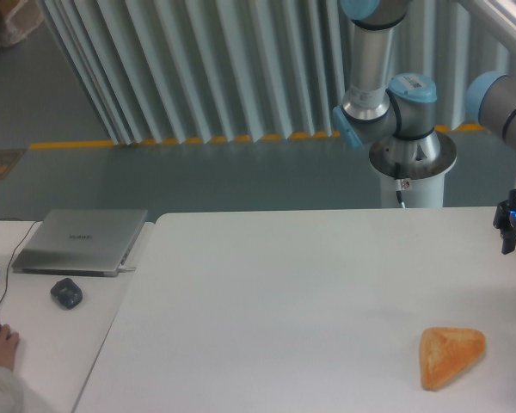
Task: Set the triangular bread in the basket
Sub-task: 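Move the open gripper down over the triangular bread slice, then lower the gripper onto the bread and close its fingers on it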
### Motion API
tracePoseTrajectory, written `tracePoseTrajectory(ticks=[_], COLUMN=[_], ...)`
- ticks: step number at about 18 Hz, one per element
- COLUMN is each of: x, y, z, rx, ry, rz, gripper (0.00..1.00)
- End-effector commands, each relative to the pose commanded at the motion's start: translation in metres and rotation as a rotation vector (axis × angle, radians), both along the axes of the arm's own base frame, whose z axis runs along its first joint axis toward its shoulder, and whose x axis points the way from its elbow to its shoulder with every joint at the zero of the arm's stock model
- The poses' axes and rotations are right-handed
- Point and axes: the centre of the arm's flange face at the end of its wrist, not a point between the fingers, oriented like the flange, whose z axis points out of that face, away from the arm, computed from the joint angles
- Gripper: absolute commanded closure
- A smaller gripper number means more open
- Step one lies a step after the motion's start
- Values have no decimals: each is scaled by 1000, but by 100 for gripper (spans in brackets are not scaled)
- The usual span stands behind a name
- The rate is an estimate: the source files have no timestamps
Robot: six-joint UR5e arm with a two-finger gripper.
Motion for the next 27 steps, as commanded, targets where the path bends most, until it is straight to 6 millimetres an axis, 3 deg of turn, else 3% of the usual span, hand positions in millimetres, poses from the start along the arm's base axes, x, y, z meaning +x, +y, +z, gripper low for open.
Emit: tracePoseTrajectory(ticks=[5, 7, 10, 12, 15, 19, 23, 27], x=[1, -3, -1, 13, 37, 75, 94, 93], y=[4, 9, 17, 38, 61, 95, 105, 111], z=[8, -1, 2, 2, -9, -46, -63, -78], rx=[10, 15, 76, 127, 162, 112, 46, 31], ry=[14, 8, 31, 29, 11, -30, 10, 0], rz=[-12, 16, 253, 378, 535, 627, 590, 589], gripper=[0, 0, 0, 0, 0, 0, 0, 0])
